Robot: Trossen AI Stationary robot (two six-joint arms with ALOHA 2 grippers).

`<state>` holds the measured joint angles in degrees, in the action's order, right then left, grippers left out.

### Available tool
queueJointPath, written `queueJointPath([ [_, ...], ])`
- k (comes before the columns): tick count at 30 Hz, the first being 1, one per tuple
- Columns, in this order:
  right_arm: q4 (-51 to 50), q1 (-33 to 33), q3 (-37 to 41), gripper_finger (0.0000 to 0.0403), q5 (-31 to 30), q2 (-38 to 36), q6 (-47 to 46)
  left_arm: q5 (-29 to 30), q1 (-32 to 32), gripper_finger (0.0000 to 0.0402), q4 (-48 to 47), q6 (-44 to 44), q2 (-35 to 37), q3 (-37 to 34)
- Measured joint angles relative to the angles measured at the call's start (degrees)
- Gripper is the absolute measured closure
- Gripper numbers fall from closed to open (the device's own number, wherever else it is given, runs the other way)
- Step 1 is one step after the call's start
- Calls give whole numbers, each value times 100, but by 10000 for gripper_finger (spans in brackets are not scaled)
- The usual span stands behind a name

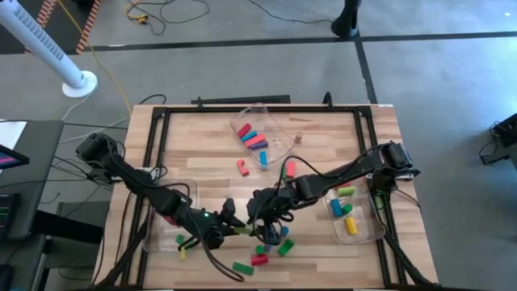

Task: Sort blocks by size
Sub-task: Put the light green arc block into the left transparent bin

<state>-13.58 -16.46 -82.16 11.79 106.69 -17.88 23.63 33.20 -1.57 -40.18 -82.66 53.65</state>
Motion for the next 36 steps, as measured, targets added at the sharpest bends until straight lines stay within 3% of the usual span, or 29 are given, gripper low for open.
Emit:
queueJointPath([
  [7,-992,-68,12,158,-175,21,-224,956,407,263,-2451,886,12,1038],
  [17,-1446,-451,5,169,-502,-1,-355,1603,1298,263,-5959,3768,9,2162],
  [29,-1481,-572,3,173,-607,-2,-536,1622,2116,263,-8243,6668,12,2284],
  [36,-1474,-570,3,173,-607,-2,-524,1616,2566,263,-8619,7641,12,2284],
])
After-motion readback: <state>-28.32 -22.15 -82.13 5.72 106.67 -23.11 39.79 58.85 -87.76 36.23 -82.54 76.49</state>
